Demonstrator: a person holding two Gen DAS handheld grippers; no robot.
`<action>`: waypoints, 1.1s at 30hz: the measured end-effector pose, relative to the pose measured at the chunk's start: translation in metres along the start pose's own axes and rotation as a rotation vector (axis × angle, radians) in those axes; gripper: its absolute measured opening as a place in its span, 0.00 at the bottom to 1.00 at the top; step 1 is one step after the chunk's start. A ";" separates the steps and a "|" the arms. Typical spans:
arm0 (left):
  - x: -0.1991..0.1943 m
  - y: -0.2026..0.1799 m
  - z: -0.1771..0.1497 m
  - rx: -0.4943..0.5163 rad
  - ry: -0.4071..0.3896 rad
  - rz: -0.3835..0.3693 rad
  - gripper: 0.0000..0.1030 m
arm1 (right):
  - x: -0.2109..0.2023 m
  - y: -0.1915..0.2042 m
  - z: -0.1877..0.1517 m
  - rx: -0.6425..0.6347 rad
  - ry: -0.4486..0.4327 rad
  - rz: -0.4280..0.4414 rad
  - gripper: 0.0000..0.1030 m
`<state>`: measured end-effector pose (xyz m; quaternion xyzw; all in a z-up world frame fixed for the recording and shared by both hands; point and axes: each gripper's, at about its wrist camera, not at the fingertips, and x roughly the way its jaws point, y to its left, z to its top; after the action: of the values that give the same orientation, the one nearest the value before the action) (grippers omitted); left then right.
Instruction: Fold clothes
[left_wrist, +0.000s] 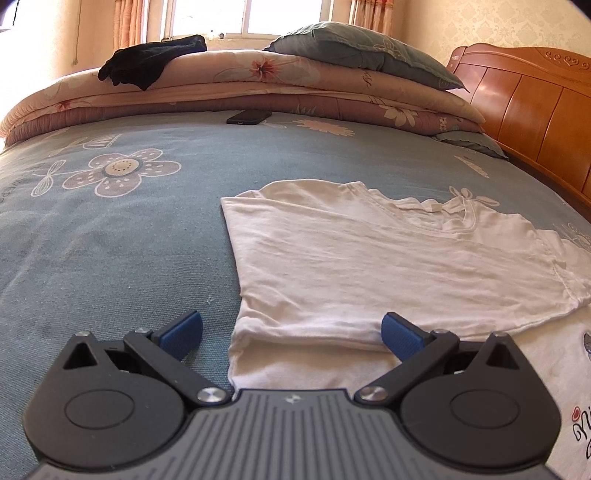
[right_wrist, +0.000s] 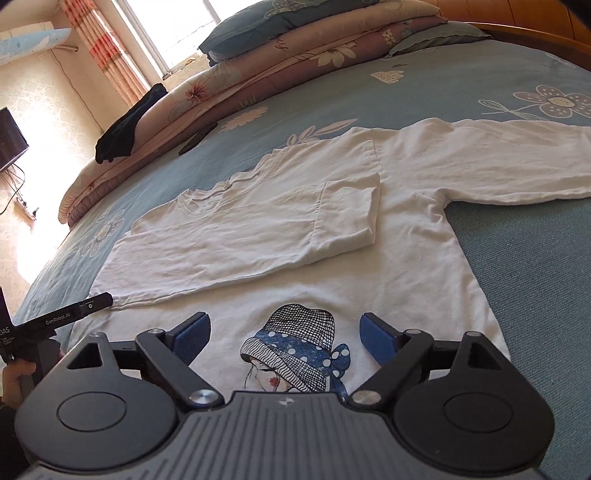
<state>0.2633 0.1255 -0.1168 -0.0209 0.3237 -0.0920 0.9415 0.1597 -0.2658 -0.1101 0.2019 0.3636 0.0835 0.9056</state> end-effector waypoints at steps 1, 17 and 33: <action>0.000 0.000 0.000 -0.002 0.000 -0.002 1.00 | 0.000 0.002 -0.001 -0.012 0.000 0.005 0.97; -0.015 -0.104 0.063 0.088 0.077 0.071 0.99 | -0.014 -0.021 -0.021 -0.062 -0.105 0.205 1.00; 0.103 -0.296 0.060 0.324 0.194 -0.093 0.99 | -0.049 -0.032 -0.010 -0.095 -0.071 0.154 1.00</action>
<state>0.3324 -0.1855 -0.1023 0.1249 0.3924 -0.1877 0.8917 0.1174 -0.3063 -0.0998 0.1892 0.3103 0.1630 0.9173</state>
